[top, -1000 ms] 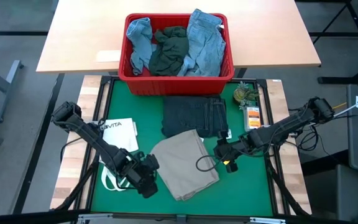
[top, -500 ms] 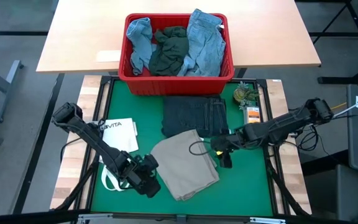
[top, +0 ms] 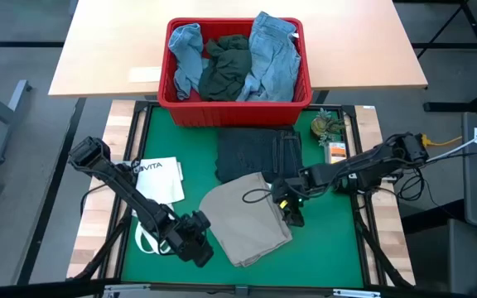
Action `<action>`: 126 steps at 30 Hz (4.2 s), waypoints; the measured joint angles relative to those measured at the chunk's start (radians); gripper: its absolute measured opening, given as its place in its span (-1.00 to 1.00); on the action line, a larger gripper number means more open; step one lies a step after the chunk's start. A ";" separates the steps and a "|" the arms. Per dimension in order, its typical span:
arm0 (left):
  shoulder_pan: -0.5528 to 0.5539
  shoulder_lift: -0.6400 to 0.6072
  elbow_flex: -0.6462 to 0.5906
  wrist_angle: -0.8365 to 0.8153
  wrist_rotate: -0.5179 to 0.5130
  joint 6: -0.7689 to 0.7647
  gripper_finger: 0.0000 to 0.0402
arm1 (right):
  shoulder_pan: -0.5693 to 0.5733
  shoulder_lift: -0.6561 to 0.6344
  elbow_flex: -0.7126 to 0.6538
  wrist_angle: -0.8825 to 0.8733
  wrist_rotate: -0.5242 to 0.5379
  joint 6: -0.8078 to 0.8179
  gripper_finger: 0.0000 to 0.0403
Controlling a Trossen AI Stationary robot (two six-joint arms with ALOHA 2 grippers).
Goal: Fold laundry
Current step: Stack the brown shorts on the blue pants
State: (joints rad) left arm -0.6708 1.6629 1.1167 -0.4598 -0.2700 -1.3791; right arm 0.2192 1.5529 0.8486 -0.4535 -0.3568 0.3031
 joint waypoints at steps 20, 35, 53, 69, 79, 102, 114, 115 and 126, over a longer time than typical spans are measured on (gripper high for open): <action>0.000 0.000 -0.001 0.004 -0.002 0.001 -0.01 | 0.003 0.055 0.000 -0.036 -0.006 0.067 0.12; -0.027 0.057 -0.001 0.007 -0.080 -0.311 -0.01 | 0.002 0.129 0.001 0.047 -0.061 0.068 0.12; 0.014 0.189 -0.001 0.009 -0.136 -0.421 -0.01 | 0.002 0.133 0.000 0.058 -0.043 0.057 -0.51; 0.026 0.236 -0.001 0.004 -0.145 -0.499 -0.01 | 0.003 0.134 -0.001 0.067 -0.029 -0.014 -0.93; 0.029 0.274 0.003 0.033 -0.175 -0.502 -0.03 | 0.004 0.134 -0.001 0.131 -0.029 -0.080 -0.99; 0.038 0.104 -0.004 -0.049 -0.234 -0.169 -0.97 | 0.003 0.079 0.000 0.184 -0.001 -0.124 -1.00; 0.101 -0.025 -0.003 -0.035 -0.253 0.004 -0.98 | 0.001 -0.080 0.001 0.181 0.065 -0.120 -1.00; 0.108 -0.037 -0.003 -0.027 -0.259 0.020 -0.98 | 0.001 -0.093 0.001 0.181 0.070 -0.119 -1.00; 0.185 -0.134 -0.001 0.099 -0.273 0.247 -0.99 | 0.001 -0.209 0.001 0.171 0.169 -0.120 -1.00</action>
State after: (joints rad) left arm -0.4859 1.5288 1.1156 -0.3609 -0.5431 -1.1320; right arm 0.2199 1.3439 0.8497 -0.2827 -0.1876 0.1834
